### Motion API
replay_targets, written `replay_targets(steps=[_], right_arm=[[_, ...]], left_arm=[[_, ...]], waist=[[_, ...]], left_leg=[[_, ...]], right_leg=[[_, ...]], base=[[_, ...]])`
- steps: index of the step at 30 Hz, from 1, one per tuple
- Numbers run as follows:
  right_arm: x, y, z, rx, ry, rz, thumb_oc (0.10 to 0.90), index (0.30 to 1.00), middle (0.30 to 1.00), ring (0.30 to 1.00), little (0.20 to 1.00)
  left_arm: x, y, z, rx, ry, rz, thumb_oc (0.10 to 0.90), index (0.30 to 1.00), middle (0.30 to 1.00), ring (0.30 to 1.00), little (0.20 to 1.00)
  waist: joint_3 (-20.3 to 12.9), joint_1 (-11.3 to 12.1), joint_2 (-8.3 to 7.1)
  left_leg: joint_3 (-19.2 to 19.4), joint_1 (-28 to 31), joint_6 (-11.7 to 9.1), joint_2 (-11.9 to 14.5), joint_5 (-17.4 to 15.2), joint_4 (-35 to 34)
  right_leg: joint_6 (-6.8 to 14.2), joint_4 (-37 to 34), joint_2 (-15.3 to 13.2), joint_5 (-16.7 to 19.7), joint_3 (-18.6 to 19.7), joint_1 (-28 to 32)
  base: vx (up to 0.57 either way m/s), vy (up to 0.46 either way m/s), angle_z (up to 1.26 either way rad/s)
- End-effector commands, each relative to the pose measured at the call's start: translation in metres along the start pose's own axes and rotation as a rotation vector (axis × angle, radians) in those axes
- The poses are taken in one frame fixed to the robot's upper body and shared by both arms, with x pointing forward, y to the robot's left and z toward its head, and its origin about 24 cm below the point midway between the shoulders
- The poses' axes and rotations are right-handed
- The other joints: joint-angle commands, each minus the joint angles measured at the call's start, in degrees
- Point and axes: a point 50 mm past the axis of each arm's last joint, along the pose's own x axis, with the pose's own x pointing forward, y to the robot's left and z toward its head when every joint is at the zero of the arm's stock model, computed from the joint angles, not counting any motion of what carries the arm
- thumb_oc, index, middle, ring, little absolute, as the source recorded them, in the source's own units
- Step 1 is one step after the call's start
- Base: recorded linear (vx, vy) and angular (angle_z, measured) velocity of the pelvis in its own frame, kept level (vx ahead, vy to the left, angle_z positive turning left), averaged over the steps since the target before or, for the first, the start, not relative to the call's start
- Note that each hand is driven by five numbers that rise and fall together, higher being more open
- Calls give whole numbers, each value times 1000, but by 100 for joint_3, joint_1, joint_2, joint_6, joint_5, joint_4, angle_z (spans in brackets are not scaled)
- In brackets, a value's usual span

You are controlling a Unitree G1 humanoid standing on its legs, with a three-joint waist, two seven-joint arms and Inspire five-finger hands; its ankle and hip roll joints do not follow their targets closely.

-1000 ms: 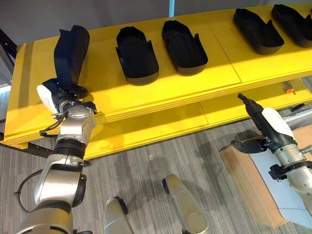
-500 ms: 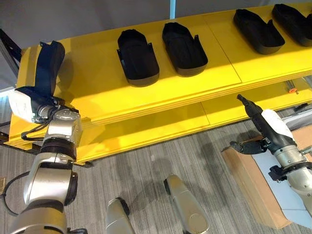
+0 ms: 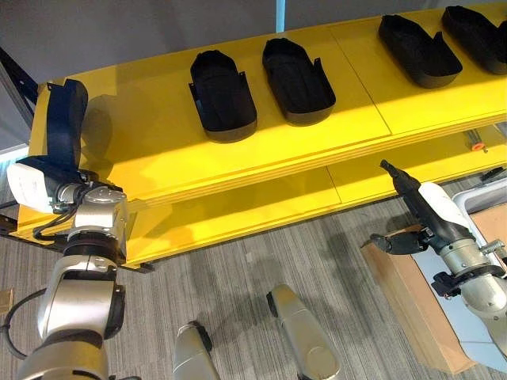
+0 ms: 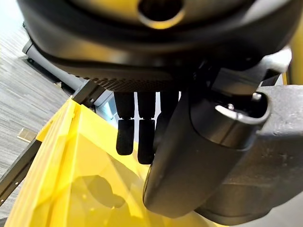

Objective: Move parts from the plastic box to the shelf.

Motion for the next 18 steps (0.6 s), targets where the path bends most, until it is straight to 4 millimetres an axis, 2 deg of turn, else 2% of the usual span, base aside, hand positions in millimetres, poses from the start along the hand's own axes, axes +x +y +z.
replay_targets(steps=[1,10,14,18], right_arm=[[12,-40,24,-1,-149,-219,900,1000,1000,1000,1000],[14,-42,22,-2,-165,-217,900,1000,1000,1000,1000],[16,-42,22,-4,-169,-208,900,1000,1000,1000,1000],[18,-43,25,-4,-177,-216,900,1000,1000,1000,1000]], left_arm=[[8,20,47,-29,-274,79,400,300,300,300,300],[6,19,80,85,-400,48,400,300,300,300,300],[7,18,82,130,-402,32,400,300,300,300,300],[8,14,77,73,-331,-7,400,300,300,300,300]], waist=[[-335,-130,0],[-313,-290,24],[-277,-331,34],[-244,-374,42]], left_leg=[[405,-155,810,-161,-777,336],[525,-163,807,-84,-738,306],[563,-172,797,-57,-718,282],[599,-153,802,-58,-713,232]], right_leg=[[-443,-631,-77,-6,-218,442],[-420,-682,-40,47,-170,382],[-422,-728,-27,78,-150,353],[-421,-772,-16,109,-125,328]], base=[[0,0,0],[0,7,-1],[-16,13,-6],[-16,23,-13]])
